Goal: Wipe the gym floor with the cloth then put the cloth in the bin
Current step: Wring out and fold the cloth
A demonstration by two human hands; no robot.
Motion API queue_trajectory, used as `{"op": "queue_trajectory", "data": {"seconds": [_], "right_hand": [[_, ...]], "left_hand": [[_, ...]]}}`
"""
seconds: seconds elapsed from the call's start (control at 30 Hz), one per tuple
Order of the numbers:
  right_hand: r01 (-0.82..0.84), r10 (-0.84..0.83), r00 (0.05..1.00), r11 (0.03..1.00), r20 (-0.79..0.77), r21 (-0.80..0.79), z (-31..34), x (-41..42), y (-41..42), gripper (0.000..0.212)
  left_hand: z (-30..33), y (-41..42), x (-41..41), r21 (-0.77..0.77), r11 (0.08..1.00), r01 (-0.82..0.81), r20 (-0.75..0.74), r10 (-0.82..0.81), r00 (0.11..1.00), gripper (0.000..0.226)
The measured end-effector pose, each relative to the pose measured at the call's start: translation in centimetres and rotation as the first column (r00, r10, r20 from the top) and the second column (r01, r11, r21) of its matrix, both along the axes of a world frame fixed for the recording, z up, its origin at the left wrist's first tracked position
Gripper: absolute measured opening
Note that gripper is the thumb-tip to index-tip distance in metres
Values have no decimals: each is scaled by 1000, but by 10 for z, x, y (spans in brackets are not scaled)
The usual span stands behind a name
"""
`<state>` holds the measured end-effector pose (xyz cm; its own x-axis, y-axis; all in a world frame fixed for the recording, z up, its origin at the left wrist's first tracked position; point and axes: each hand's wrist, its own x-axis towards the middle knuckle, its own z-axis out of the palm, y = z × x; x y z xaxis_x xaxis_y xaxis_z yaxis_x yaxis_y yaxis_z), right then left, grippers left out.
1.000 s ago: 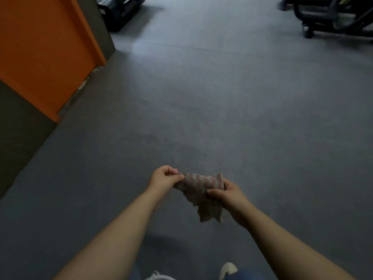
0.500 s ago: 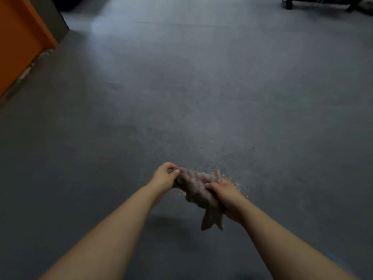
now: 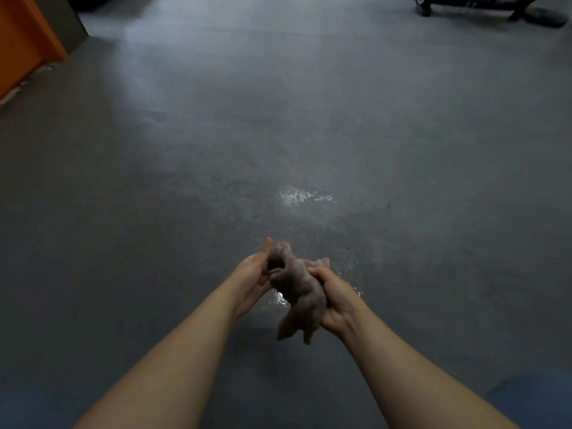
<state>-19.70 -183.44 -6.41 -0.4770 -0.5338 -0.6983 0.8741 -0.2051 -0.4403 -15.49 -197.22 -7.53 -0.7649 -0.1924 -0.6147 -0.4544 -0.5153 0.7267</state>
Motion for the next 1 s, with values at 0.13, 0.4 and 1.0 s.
{"op": "queue_trajectory", "data": {"seconds": [0.13,0.4,1.0], "right_hand": [[-2,3,1000,998,18,-58,5,18,13,25],[72,-65,996,993,66,-96,-3,51,42,24],[-9,139,944,918,-301,397,-1,123,50,77]], "left_hand": [[1,23,25,49,985,164,0,-164,986,60],[3,36,74,67,919,388,113,-393,912,58],[44,31,123,-497,861,108,171,-25,985,64]]}}
